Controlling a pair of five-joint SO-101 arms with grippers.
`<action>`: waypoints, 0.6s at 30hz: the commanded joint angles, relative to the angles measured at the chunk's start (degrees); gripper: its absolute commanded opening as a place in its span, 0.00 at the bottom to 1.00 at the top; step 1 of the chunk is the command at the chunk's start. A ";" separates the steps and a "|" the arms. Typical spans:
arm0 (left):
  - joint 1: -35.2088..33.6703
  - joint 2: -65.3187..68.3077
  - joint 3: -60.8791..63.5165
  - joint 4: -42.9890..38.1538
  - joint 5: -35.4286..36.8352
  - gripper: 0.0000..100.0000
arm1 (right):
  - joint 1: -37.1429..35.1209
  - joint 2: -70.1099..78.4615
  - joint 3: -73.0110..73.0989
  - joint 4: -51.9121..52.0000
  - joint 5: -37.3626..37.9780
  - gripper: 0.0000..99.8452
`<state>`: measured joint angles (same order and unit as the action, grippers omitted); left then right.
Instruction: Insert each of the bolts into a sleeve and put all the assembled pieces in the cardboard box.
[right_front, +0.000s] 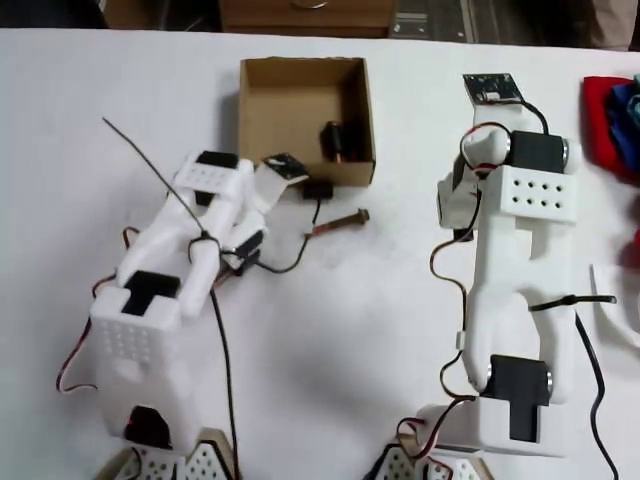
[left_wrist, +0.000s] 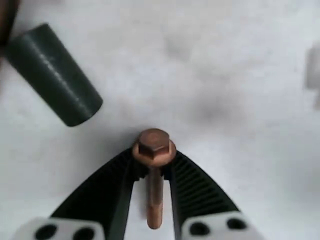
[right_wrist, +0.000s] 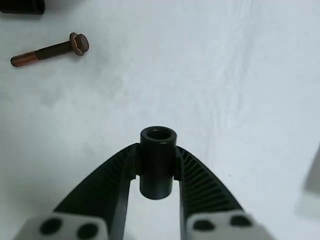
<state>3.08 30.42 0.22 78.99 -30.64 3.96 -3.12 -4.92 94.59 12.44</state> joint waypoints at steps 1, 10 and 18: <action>-0.26 0.44 -2.15 2.11 0.44 0.03 | 0.75 -3.65 -0.18 -0.13 0.00 0.02; -0.26 0.35 -13.67 13.80 0.53 0.03 | 0.75 -6.11 0.79 -0.48 0.26 0.02; 0.18 -9.67 -17.98 18.02 4.84 0.03 | 0.48 -23.16 20.40 -9.45 0.44 0.02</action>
<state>2.73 29.54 -15.25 95.96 -28.44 3.96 -18.68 8.79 89.05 12.53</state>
